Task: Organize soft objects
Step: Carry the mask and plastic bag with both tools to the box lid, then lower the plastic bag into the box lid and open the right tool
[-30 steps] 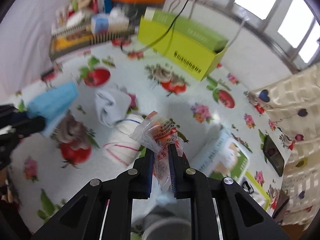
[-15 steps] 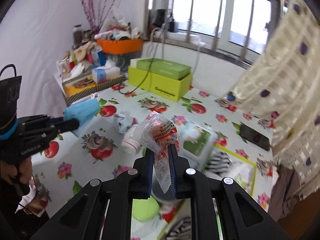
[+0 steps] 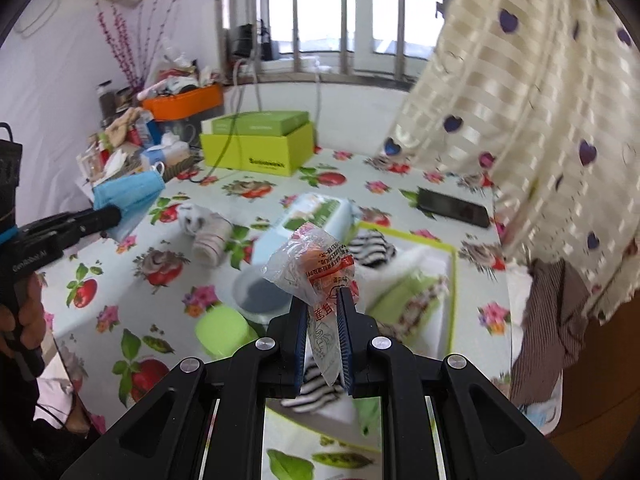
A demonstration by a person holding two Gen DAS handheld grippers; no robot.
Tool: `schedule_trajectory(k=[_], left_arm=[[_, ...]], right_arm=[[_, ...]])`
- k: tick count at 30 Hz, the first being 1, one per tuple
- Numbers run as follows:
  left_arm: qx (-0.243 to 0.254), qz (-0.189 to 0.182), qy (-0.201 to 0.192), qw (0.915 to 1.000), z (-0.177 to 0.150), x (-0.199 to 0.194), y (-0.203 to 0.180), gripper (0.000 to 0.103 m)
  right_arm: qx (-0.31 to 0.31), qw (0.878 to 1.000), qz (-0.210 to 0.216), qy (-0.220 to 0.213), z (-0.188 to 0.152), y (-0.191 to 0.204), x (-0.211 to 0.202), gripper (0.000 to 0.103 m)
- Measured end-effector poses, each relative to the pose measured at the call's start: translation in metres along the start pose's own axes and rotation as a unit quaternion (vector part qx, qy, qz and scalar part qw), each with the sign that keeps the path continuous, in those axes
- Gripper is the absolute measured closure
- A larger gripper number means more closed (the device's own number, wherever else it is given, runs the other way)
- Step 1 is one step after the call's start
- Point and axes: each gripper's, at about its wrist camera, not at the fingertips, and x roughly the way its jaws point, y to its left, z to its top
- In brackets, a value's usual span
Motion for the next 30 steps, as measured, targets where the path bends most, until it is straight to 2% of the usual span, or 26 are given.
schedule_trajectory(k=[9,15,18,19,20,22,30], left_arm=[[0.019,-0.027,0.011,0.9994,0.000,0.009,-0.024,0.087],[0.041,-0.047,0.012,0.9980,0.004,0.014,-0.046,0.087],[0.052,-0.057,0.015,0.9969,0.006,0.019,-0.058,0.087],[0.056,-0.061,0.016,0.9965,0.006,0.020,-0.063,0.087],[0.060,-0.064,0.018,0.9960,0.006,0.022,-0.067,0.087],[0.066,-0.070,0.022,0.9951,0.007,0.027,-0.074,0.087],[0.082,-0.095,0.044,0.9911,0.004,0.050,-0.100,0.087]], right_arm=[[0.028,0.998,-0.045,0.037,-0.028,-0.034,0.024,0.089],[0.033,0.993,-0.072,0.087,-0.047,-0.049,0.056,0.089],[0.050,0.991,-0.069,0.107,-0.059,-0.056,0.068,0.084],[0.056,0.990,-0.064,0.110,-0.062,-0.058,0.069,0.079],[0.060,0.991,-0.059,0.108,-0.064,-0.058,0.068,0.076],[0.068,0.992,-0.052,0.097,-0.066,-0.057,0.060,0.064],[0.085,0.994,-0.039,0.051,-0.066,-0.052,0.026,0.058]])
